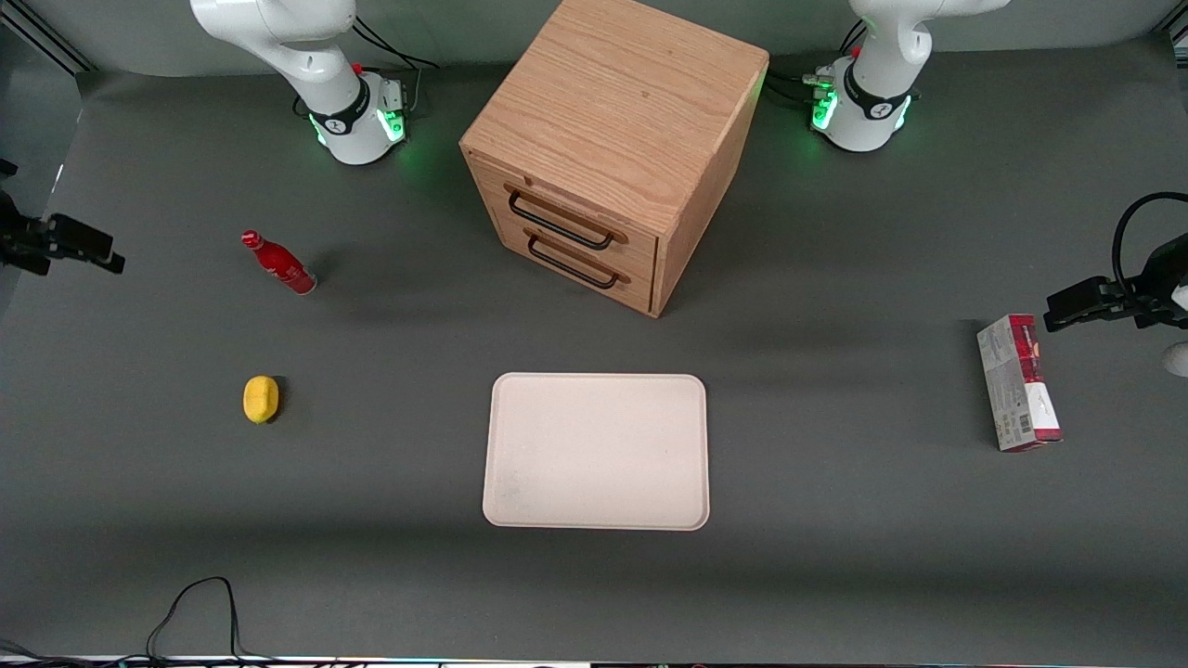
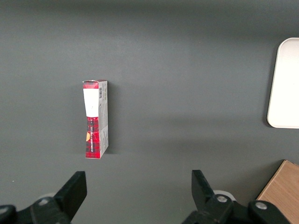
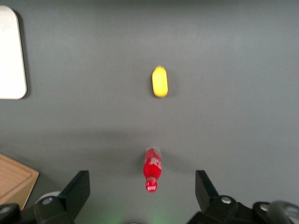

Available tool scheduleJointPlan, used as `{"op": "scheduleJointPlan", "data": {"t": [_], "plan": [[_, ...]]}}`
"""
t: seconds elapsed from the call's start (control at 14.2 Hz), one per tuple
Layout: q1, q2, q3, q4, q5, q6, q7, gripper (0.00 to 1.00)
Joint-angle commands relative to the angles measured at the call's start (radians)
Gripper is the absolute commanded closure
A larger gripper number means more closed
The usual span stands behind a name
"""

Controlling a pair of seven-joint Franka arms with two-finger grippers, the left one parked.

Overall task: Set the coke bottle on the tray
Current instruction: 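Move the open right gripper over the red Coca-Cola bottle and lower it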

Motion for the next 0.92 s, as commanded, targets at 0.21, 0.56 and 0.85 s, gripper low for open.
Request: {"op": "scheduleJointPlan", "data": {"t": [0.21, 0.56, 0.85], "plan": [[0.018, -0.382, 0.001, -0.434, -0.002, 0.086, -0.013, 0.00], [0.048, -0.534, 0.002, -0.568, -0.116, 0.080, -0.022, 0.00], [0.048, -0.530, -0.009, -0.597, -0.163, 0.098, -0.019, 0.00]]}}
